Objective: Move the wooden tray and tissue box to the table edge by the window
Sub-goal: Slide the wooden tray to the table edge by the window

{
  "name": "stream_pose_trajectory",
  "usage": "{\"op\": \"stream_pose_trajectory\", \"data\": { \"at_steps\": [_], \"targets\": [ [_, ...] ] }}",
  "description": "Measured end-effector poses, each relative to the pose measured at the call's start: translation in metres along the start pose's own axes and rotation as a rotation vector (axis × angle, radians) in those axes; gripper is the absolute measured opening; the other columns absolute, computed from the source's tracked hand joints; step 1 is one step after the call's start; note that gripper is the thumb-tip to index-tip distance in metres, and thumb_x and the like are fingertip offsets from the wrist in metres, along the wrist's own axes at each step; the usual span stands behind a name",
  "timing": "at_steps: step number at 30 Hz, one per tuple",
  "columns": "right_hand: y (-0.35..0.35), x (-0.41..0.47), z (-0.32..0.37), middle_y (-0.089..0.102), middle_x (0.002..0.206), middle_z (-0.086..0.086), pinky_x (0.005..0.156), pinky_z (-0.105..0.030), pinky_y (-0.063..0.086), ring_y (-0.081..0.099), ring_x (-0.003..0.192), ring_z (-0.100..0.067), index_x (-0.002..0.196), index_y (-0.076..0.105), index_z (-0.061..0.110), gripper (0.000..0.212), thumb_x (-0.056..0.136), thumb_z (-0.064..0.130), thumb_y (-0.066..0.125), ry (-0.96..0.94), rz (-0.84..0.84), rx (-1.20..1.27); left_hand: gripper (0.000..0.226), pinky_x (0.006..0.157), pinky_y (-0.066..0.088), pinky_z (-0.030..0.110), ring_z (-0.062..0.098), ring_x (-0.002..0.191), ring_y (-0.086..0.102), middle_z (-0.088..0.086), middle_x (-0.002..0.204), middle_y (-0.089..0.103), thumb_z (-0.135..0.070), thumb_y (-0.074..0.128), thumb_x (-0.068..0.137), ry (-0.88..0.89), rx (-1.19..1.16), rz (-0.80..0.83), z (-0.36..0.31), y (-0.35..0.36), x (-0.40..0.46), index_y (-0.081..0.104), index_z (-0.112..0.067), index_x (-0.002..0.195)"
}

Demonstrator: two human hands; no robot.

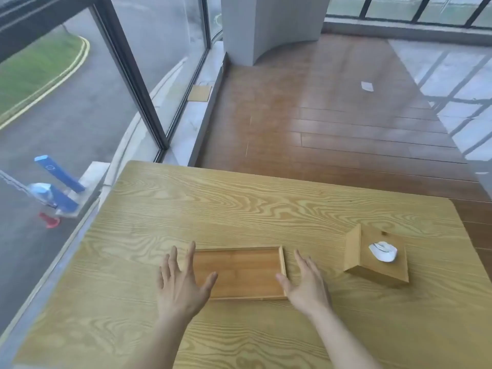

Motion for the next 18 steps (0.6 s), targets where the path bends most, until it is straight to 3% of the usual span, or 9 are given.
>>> {"op": "stream_pose_trajectory", "data": {
  "at_steps": [4, 10, 14, 18],
  "targets": [
    [0.014, 0.010, -0.001, 0.024, 0.168, -0.003, 0.122, -0.042, 0.024, 0.021, 0.154, -0.024, 0.160, 0.025, 0.032, 0.086, 0.089, 0.051, 0.070, 0.097, 0.026, 0.101, 0.095, 0.121, 0.017, 0.048, 0.034, 0.152, 0.010, 0.011, 0.168, -0.001, -0.072, 0.050, 0.083, -0.082, -0.100, 0.092, 0.012, 0.007, 0.006, -0.006, -0.045, 0.155],
    [0.037, 0.016, 0.002, 0.039, 0.159, -0.008, 0.118, -0.043, 0.030, 0.033, 0.148, -0.029, 0.158, 0.033, 0.025, 0.082, 0.089, 0.043, 0.074, 0.174, 0.038, 0.123, 0.096, 0.117, 0.026, 0.048, 0.031, 0.152, 0.015, 0.011, 0.166, 0.003, -0.056, 0.064, 0.086, -0.191, -0.360, 0.212, 0.018, 0.020, 0.008, 0.002, -0.043, 0.157],
    [0.049, 0.020, 0.006, 0.036, 0.161, -0.009, 0.120, -0.047, 0.032, 0.031, 0.150, -0.028, 0.158, 0.032, 0.027, 0.084, 0.087, 0.047, 0.073, 0.216, 0.027, 0.120, 0.096, 0.118, 0.027, 0.048, 0.031, 0.146, 0.026, 0.014, 0.155, 0.027, -0.052, 0.070, 0.082, -0.260, -0.525, 0.201, 0.021, 0.030, 0.015, 0.011, -0.043, 0.156],
    [0.053, 0.024, 0.010, 0.033, 0.163, -0.011, 0.121, -0.048, 0.029, 0.025, 0.152, -0.029, 0.159, 0.028, 0.015, 0.091, 0.087, 0.051, 0.072, 0.278, -0.017, 0.102, 0.093, 0.114, 0.031, 0.044, 0.032, 0.138, 0.038, 0.015, 0.143, 0.042, -0.049, 0.072, 0.082, -0.276, -0.539, 0.176, 0.019, 0.028, 0.019, 0.018, -0.033, 0.157]
  ]
}}
Point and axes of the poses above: each hand's wrist, its own x-axis towards the middle knuckle, its own y-axis out of the palm, z = x × y, the point moved 2 cm from there along x, towards the middle knuckle
